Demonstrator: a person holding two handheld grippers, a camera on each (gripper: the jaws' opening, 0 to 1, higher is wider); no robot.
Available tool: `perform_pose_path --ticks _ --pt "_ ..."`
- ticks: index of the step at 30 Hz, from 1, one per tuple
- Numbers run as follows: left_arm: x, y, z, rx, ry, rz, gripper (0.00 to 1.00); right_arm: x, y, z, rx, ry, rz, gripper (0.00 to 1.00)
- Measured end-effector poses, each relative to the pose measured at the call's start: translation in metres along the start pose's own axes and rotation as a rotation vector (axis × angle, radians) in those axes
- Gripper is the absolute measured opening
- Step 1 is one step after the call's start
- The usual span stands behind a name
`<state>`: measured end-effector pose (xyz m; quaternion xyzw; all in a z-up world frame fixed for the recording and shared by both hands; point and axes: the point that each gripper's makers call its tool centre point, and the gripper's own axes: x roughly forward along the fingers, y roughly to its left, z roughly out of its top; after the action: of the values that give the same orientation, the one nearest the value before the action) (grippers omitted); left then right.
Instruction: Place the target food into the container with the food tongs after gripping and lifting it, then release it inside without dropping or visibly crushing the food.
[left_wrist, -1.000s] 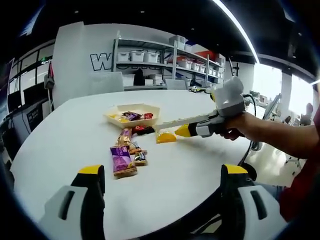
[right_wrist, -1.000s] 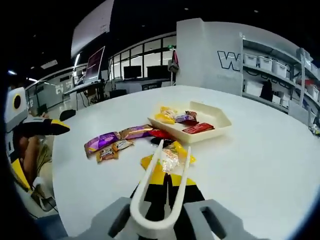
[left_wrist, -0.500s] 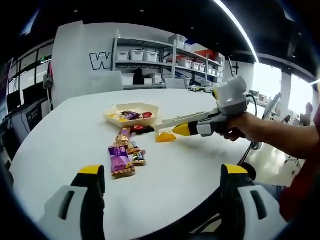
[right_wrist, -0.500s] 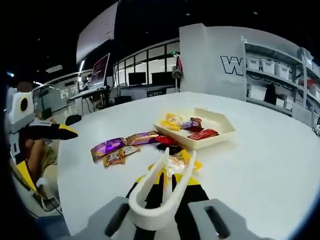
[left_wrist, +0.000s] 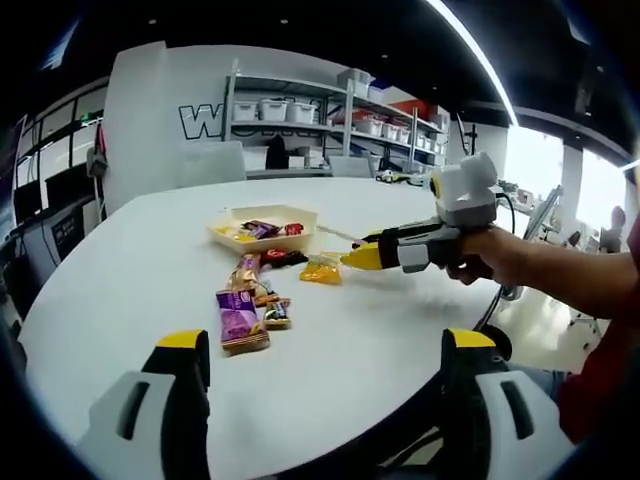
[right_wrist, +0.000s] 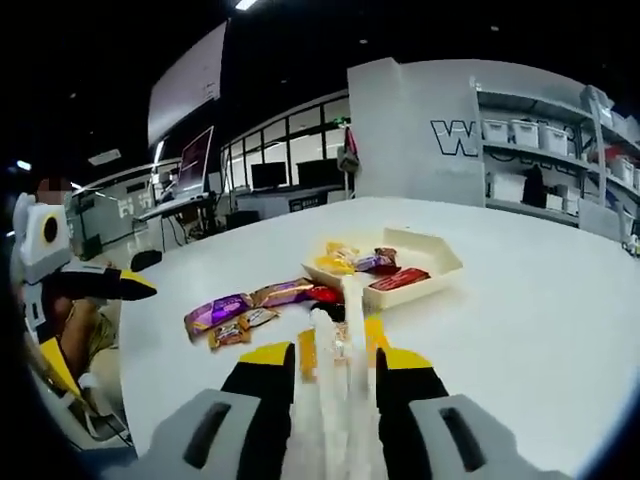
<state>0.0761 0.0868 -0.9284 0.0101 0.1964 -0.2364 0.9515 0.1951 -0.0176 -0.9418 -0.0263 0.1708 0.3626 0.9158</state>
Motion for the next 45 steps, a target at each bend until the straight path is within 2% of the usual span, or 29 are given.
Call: perform_pose_path --ticks 3,13,15,17,20,24,27,29,32,43,45 --pt "0.000 0.000 0.000 0.002 0.001 0.000 0.93 0.001 -0.001 -0.003 -0.005 0.015 0.005 0.12" --pt "-0.003 -0.001 0.000 0.006 0.003 0.000 0.93 -0.002 0.002 -0.012 0.006 0.039 0.007 0.17" --pt "-0.003 0.000 -0.001 0.008 0.005 0.001 0.93 -0.004 0.003 -0.014 -0.018 0.045 0.003 0.17" --pt "-0.002 -0.001 -0.001 0.008 0.007 0.000 0.93 -0.006 0.002 -0.017 -0.092 0.054 -0.007 0.14" --pt "-0.001 -0.004 -0.001 0.015 0.009 -0.007 0.93 -0.009 0.005 -0.017 -0.081 0.051 0.000 0.12" --pt "0.000 -0.006 -0.001 0.019 0.012 -0.014 0.93 -0.014 -0.002 -0.013 -0.073 0.034 -0.031 0.25" --pt "0.001 -0.007 -0.001 0.018 0.014 -0.016 0.93 -0.012 0.002 -0.016 -0.055 0.045 -0.005 0.34" --pt "0.003 -0.008 -0.001 0.021 0.015 -0.019 0.93 -0.009 0.003 -0.021 -0.051 0.062 -0.004 0.36" --pt "0.004 -0.011 0.002 0.027 0.011 -0.025 0.93 -0.007 0.002 -0.030 -0.103 0.097 -0.016 0.34" --pt "0.002 -0.008 0.002 0.024 0.012 -0.017 0.93 -0.007 0.001 -0.031 -0.073 0.091 -0.011 0.28" --pt "0.002 -0.009 0.002 0.025 0.013 -0.017 0.93 -0.006 0.001 -0.032 -0.075 0.096 -0.010 0.24"
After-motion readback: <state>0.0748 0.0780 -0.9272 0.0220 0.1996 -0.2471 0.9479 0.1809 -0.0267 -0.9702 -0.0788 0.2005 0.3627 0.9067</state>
